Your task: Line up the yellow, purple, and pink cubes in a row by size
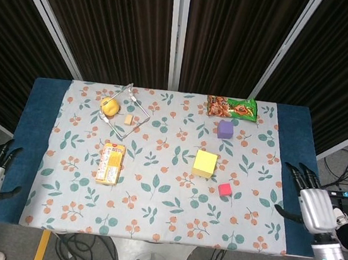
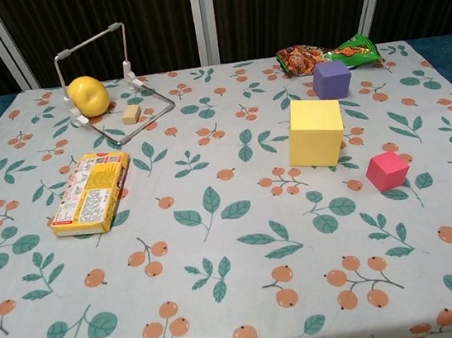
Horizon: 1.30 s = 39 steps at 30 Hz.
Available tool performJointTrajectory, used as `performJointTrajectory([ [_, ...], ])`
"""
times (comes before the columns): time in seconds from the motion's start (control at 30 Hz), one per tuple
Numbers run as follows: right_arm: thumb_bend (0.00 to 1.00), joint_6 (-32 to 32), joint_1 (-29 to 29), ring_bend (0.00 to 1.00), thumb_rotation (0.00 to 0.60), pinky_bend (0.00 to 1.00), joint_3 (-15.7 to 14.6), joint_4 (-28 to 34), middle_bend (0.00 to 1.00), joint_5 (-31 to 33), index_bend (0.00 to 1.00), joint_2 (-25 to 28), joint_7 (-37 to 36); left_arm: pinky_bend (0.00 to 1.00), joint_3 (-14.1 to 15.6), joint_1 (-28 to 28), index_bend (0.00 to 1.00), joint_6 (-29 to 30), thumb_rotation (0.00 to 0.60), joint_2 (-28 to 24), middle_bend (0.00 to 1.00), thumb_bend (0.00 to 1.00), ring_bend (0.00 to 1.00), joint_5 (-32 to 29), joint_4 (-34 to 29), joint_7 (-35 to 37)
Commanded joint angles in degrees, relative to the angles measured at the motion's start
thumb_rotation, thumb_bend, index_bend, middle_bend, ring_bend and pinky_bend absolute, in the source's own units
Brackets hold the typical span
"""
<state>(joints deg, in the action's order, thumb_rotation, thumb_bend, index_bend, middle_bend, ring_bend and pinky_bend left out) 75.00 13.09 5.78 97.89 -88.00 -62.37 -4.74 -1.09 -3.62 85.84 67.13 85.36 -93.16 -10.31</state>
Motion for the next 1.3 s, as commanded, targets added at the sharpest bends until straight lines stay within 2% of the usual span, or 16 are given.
performJointTrajectory([
  [0.03, 0.03, -9.56, 6.72, 0.01, 0.600, 0.12, 2.72, 2.63, 0.11, 5.69, 0.02, -3.86, 3.93, 0.19, 0.09, 0.03, 0.21, -0.35, 0.600, -0.10, 0.16, 0.04, 0.14, -0.31, 0.06, 0.11],
  [0.13, 0.03, -15.12, 10.73, 0.01, 0.600, 0.12, 4.17, 1.76, 0.09, 10.57, 0.01, -7.26, 7.54, 0.19, 0.08, 0.14, 0.21, -0.58, 0.600, -0.15, 0.16, 0.04, 0.14, -0.79, 0.37, 0.51],
  [0.3, 0.05, -20.40, 16.33, 0.01, 0.600, 0.13, 6.22, -2.12, 0.09, 18.17, 0.01, -14.21, 13.66, 0.19, 0.17, 0.24, 0.21, -0.90, 0.600, 0.05, 0.16, 0.04, 0.14, -1.06, 1.38, 1.35],
  [0.53, 0.08, -23.97, 21.97, 0.01, 0.600, 0.13, 8.28, -8.36, 0.11, 26.48, 0.01, -21.92, 17.77, 0.19, 0.38, 0.19, 0.21, -1.94, 0.600, 0.24, 0.16, 0.04, 0.14, -1.57, 2.76, 2.73],
  [0.73, 0.09, -26.28, 25.83, 0.01, 0.600, 0.13, 8.68, -14.04, 0.13, 31.87, 0.00, -26.79, 20.73, 0.19, 0.36, 0.00, 0.21, -2.57, 0.600, 0.31, 0.16, 0.04, 0.14, -1.70, 3.76, 4.08],
  [0.83, 0.11, -26.76, 27.15, 0.04, 0.600, 0.14, 8.58, -16.76, 0.17, 33.30, 0.05, -28.89, 21.44, 0.19, 0.37, -0.06, 0.21, -2.77, 0.600, 0.27, 0.16, 0.04, 0.14, -1.71, 4.13, 4.59],
  [1.0, 0.24, -26.27, 28.15, 0.11, 0.600, 0.18, 8.35, -20.85, 0.30, 33.25, 0.26, -31.83, 20.81, 0.19, 0.32, -0.01, 0.21, -2.89, 0.600, 0.31, 0.16, 0.04, 0.14, -1.94, 4.60, 4.89],
  [1.3, 0.24, -24.25, 28.95, 0.14, 0.600, 0.19, 9.51, -13.62, 0.33, 29.30, 0.30, -29.55, 18.63, 0.19, 0.15, 0.18, 0.21, -2.41, 0.600, 0.29, 0.16, 0.04, 0.14, -1.88, 4.93, 5.32],
])
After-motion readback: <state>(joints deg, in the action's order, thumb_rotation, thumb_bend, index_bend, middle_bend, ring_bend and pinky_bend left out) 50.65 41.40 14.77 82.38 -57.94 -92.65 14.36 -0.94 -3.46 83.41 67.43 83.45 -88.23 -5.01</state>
